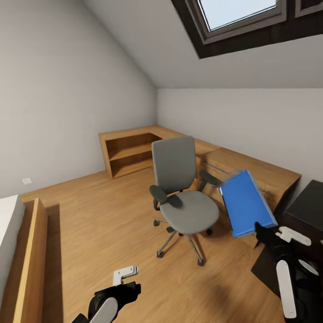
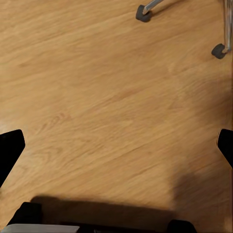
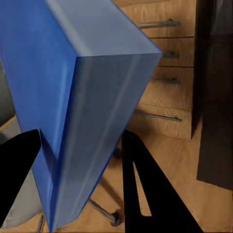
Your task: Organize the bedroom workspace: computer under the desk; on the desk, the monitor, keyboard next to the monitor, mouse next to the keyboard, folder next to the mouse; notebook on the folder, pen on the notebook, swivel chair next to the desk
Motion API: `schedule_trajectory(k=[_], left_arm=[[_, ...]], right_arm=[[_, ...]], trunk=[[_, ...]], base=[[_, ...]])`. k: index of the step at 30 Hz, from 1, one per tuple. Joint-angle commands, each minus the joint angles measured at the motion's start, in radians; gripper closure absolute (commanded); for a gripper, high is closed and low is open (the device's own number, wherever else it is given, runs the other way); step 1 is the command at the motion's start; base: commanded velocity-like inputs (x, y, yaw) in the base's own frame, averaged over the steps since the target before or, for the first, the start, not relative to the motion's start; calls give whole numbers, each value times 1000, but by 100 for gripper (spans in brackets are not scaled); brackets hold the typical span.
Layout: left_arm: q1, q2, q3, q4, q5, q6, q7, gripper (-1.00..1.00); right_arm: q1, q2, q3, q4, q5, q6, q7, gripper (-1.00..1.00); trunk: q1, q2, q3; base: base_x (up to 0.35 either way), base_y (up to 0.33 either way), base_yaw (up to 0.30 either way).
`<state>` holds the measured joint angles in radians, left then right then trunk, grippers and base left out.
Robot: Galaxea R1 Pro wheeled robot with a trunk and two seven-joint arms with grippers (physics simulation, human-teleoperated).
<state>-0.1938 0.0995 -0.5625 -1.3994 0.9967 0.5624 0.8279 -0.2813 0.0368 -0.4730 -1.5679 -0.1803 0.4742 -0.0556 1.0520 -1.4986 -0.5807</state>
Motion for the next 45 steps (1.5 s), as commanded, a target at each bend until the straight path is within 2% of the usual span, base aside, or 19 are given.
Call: schedule_trajectory(k=[1, 2, 5, 6, 7, 10, 12, 14, 15, 17, 22, 28, 31, 34, 35, 36, 38, 42, 45], left_arm=[[-1, 0, -2, -1, 8, 1, 8, -100], [-1, -5, -2, 2, 8, 1, 8, -100], [-1, -17, -2, 9, 9, 1, 8, -100], [-1, -25, -2, 21, 7, 1, 8, -100], [-1, -28, -2, 28, 6, 1, 8, -100], [-1, -40, -2, 55, 4, 1, 8, -100], [-1, -43, -2, 60, 3, 1, 8, -100], [-1, -47, -2, 65, 1, -1, 8, -100], [-1, -49, -3, 66, -4, -6, 8, -100], [-1, -50, -4, 67, -16, -16, 8, -100], [-1, -54, -8, 69, -84, -55, 8, -100], [-1, -61, -9, 69, -99, -61, 8, -100], [-1, -61, -10, 120, -116, -81, 8, -100], [-1, -60, -21, 251, -139, -182, 7, -100], [-1, -60, -47, 348, -154, -273, 5, -100], [-1, -60, -71, 398, -160, -326, 3, -100], [-1, -58, -118, 445, -164, -395, 0, -100], [-1, -57, -208, 501, -163, -492, 0, -100], [-1, -59, -241, 553, -165, -531, -8, -100]], right_arm=[[-1, 1, -12, -1, -34, 11, -6, 100], [-1, 0, -30, -1, -78, 29, -6, 100], [-1, -2, -53, 0, -150, 71, -6, 100], [-1, -3, -65, 0, -199, 107, -6, 100], [-1, -4, -70, 0, -223, 129, -6, 100], [-1, -8, -95, 0, -336, 261, -4, 100], [-1, -12, -111, 0, -380, 316, -4, 100], [-1, -17, -137, 0, -444, 388, -3, 100], [-1, -20, -149, 0, -482, 424, -2, 100], [-1, -25, -156, -1, -516, 448, -1, 100], [-1, -46, -170, 0, -626, 488, 0, 100], [-1, -44, -170, 0, -652, 485, 6, 100], [-1, -38, -168, 1, -653, 483, 7, 100], [-1, -17, -159, 2, -652, 484, 7, 100], [-1, -3, -149, 2, -651, 485, 7, 100], [-1, 6, -140, 2, -650, 486, 7, 100], [-1, 20, -126, 2, -650, 487, 6, 100], [-1, 37, -109, 2, -647, 487, 6, 100], [-1, 42, -105, 7, -644, 488, 5, 100]], trunk=[[-4, 7, 2], [-8, 14, 5], [-19, 35, 15], [-23, 42, 18], [-27, 49, 21], [-38, 70, 30], [-46, 84, 37], [-54, 98, 43], [-58, 105, 46], [-65, 119, 52], [-84, 154, 68], [-107, 196, 87], [-119, 217, 96], [-130, 238, 106], [-134, 245, 109], [-138, 252, 112], [-146, 266, 118], [-161, 294, 131], [-173, 315, 140]], base=[[0, 0, -255], [0, 0, -269], [0, 0, -277], [0, 0, -285], [0, 0, -286], [0, 0, -290], [0, 0, -291], [0, 0, -292], [0, 0, -292], [0, 0, -292], [0, 0, -292], [0, 0, -292], [0, 0, -293], [0, 0, -292], [0, 0, -293], [0, 0, -293], [0, 0, -293], [0, 0, -293], [0, 0, -293]])
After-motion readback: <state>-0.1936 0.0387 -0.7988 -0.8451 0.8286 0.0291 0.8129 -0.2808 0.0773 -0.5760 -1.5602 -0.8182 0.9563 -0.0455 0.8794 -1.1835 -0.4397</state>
